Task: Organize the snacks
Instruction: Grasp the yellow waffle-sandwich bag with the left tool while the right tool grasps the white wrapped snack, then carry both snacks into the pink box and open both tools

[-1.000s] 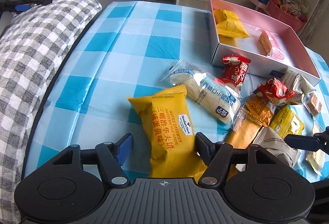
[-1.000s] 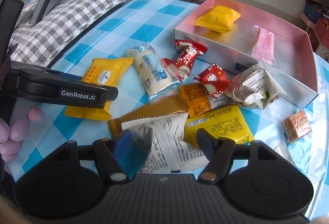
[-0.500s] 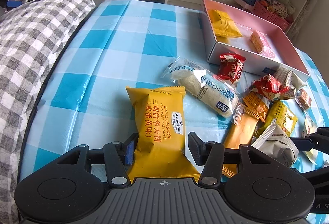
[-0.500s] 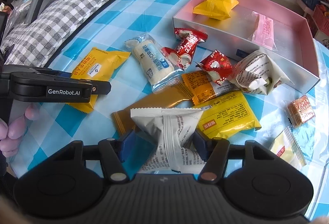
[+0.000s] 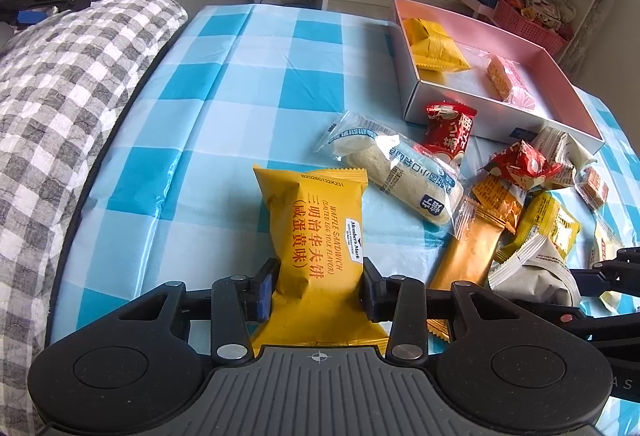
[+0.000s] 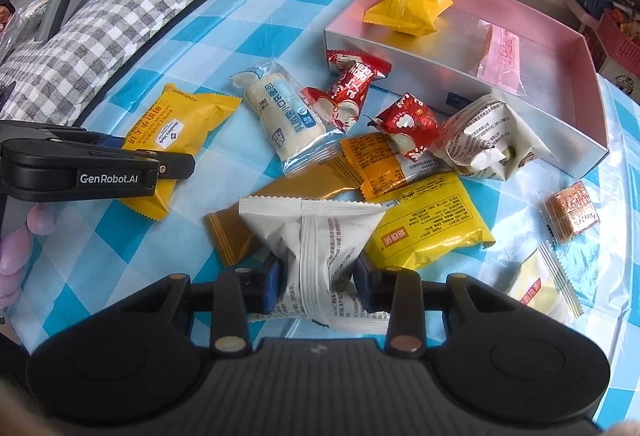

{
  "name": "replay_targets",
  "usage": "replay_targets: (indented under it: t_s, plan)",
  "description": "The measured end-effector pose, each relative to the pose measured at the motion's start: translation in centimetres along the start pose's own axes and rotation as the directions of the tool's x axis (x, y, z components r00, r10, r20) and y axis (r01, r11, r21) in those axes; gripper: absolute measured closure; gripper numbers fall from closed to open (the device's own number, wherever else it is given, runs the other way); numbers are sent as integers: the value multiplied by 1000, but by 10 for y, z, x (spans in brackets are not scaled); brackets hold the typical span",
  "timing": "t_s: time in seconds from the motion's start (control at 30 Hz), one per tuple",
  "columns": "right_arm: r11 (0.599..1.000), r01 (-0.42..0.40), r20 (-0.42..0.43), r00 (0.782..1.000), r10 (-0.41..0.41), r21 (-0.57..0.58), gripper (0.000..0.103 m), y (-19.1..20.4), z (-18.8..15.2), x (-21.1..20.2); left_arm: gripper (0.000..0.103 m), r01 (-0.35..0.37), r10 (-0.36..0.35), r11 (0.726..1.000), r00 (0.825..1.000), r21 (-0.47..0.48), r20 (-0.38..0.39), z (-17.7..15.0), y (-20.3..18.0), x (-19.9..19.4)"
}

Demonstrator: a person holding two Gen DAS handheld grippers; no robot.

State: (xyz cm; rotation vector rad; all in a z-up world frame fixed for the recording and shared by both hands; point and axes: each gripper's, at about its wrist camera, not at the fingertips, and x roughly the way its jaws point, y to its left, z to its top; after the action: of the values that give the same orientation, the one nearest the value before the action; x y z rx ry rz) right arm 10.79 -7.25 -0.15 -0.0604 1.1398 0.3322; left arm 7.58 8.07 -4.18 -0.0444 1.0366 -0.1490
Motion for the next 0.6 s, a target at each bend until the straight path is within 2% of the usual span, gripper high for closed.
replay_targets:
  t_s: [0.27,0.6]
  plan:
    - [999,3,33,999,-5,52,72,-8,5,-8,66,15,-15,1000,999,1,37,3,-6,-11]
    - [982,-37,127,992,14,186,73,-34,16,-35,66,47,-47,999,995,1,87,14,-22,-24]
